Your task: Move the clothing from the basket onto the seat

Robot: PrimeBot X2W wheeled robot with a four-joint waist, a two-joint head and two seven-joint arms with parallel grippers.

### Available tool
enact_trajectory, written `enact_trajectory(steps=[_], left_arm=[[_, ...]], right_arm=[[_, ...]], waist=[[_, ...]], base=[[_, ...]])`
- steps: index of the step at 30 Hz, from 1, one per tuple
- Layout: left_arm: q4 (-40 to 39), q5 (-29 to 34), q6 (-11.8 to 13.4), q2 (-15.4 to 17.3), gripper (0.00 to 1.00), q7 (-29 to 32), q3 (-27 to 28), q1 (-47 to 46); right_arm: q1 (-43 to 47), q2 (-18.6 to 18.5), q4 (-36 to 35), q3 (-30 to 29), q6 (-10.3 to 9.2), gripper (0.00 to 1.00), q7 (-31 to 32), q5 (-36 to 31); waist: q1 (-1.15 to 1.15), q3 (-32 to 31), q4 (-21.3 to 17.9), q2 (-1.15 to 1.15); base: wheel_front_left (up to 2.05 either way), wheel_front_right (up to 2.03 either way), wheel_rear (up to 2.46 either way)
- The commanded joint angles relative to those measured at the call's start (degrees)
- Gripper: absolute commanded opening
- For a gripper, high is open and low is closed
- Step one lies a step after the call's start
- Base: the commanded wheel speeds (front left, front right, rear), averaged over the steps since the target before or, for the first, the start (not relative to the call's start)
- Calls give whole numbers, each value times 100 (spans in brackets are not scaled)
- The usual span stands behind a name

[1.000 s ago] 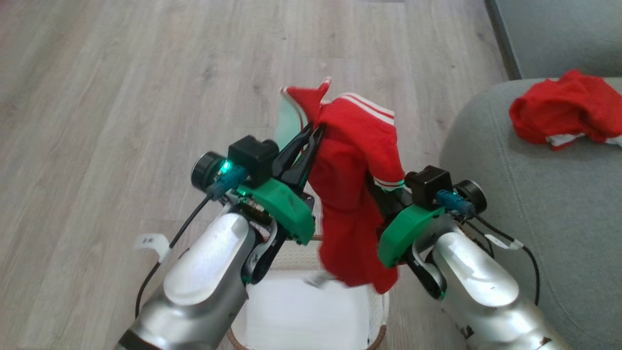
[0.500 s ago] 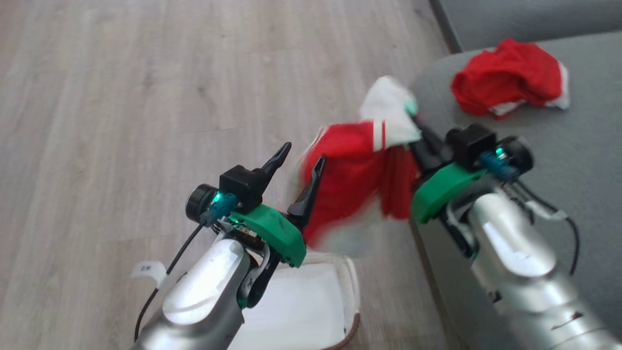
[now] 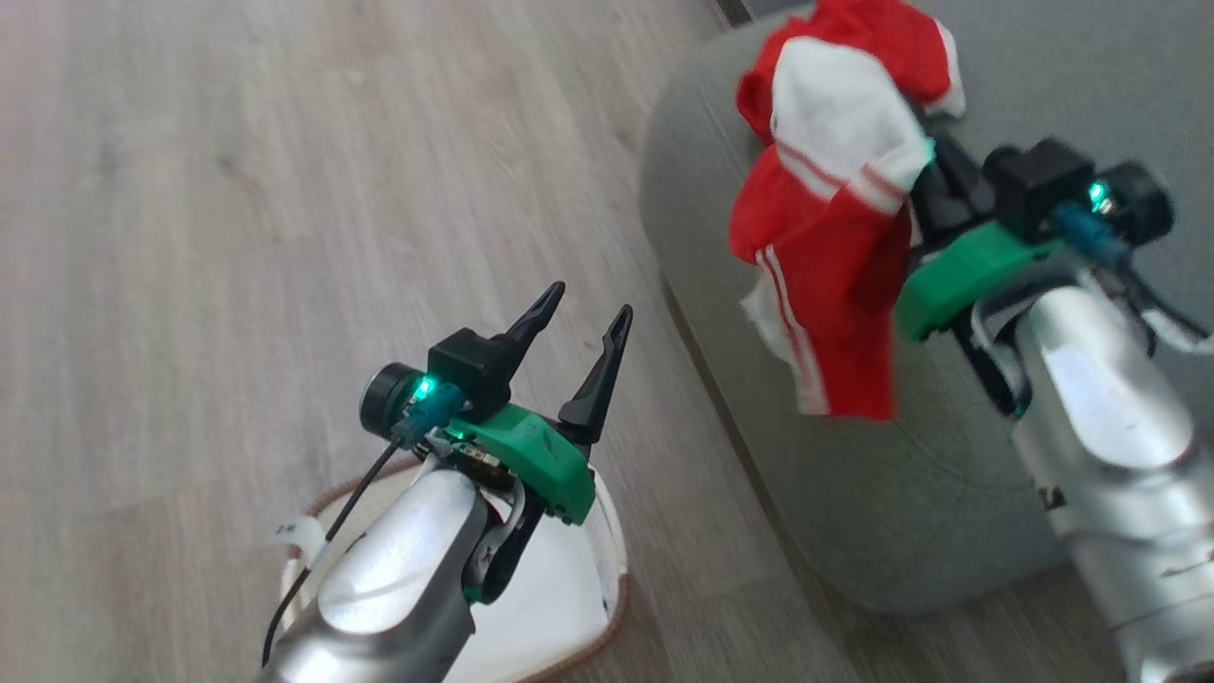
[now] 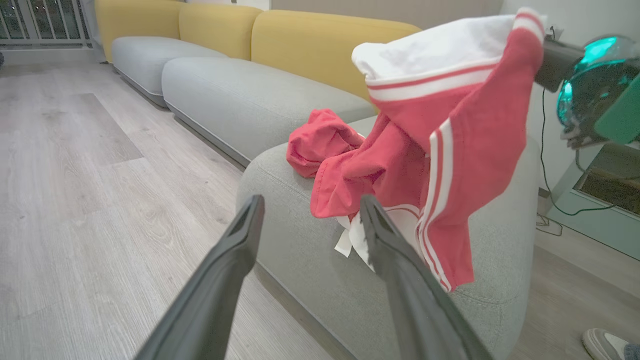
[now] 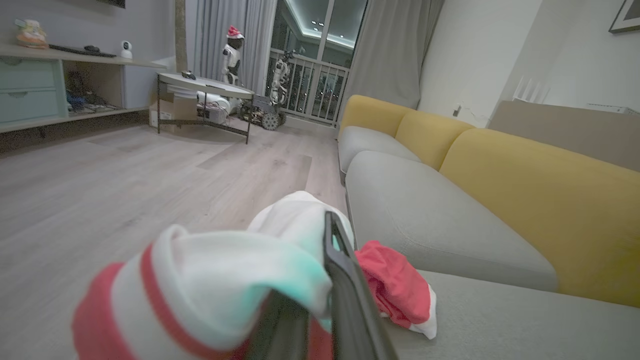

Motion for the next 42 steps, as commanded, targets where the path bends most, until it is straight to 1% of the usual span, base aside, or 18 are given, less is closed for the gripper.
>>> enact_trajectory(steps=[1,6,13,18,23,24,26,27,29,31,33,36,39,42], left_arm=[[-132,58,11,76,100,-68,192,-274],[-108,136,10,50,100,-88,154,-423],[-206,248,6,68,100,-105,142,-651],[-383,346,30,121,100,-112,139,-783],[-629,458,66,175,100,-109,104,-917],[-736,497,79,199,100,-95,83,-964],[-834,533,91,221,100,-69,55,-1000],[-834,533,91,221,100,-69,55,-1000],[-928,570,102,234,100,-36,18,-1032],[-1012,594,118,245,100,-3,-12,-1049],[-1100,622,139,265,100,28,-30,-1078],[-1219,659,156,296,100,68,-52,-1137],[-1325,691,169,309,100,106,-77,-1204],[-1411,729,211,333,100,115,-73,-1260]], right_arm=[[-332,-35,-244,23,-2,0,29,-35],[-645,-179,-273,225,-2,0,167,-5],[-1408,-586,-105,136,-2,0,265,93],[-2068,-1032,112,-63,-2,0,377,126],[-2702,-1625,491,-347,-2,0,528,112],[-2928,-1857,690,-475,-2,0,584,92],[-3134,-2083,915,-600,-2,0,623,24],[-3134,-2083,915,-600,-2,0,623,24],[-3313,-2286,1125,-737,-2,0,629,-78],[-3415,-2411,1265,-924,-2,0,645,-227],[-3506,-2480,1397,-1089,-2,0,655,-394],[-3599,-2477,1616,-1257,-2,0,677,-667],[-3643,-2382,1852,-1409,-2,0,671,-928],[-3621,-2178,2120,-1574,-2,0,615,-1135]], waist=[[0,268,-236,0],[0,551,-313,0],[0,967,-106,0],[0,1316,176,0],[0,1723,517,0],[0,1906,651,0],[0,2074,775,0],[0,2074,775,0],[0,2228,907,0],[0,2368,1025,0],[0,2522,1123,0],[0,2753,1255,0],[0,2970,1368,0],[0,3152,1423,0]], base=[[0,0,0],[0,0,0],[0,0,0],[0,0,0],[0,0,0],[0,0,0],[0,0,0],[0,0,0],[0,0,0],[0,0,0],[0,0,0],[0,0,0],[0,0,0],[0,0,0]])
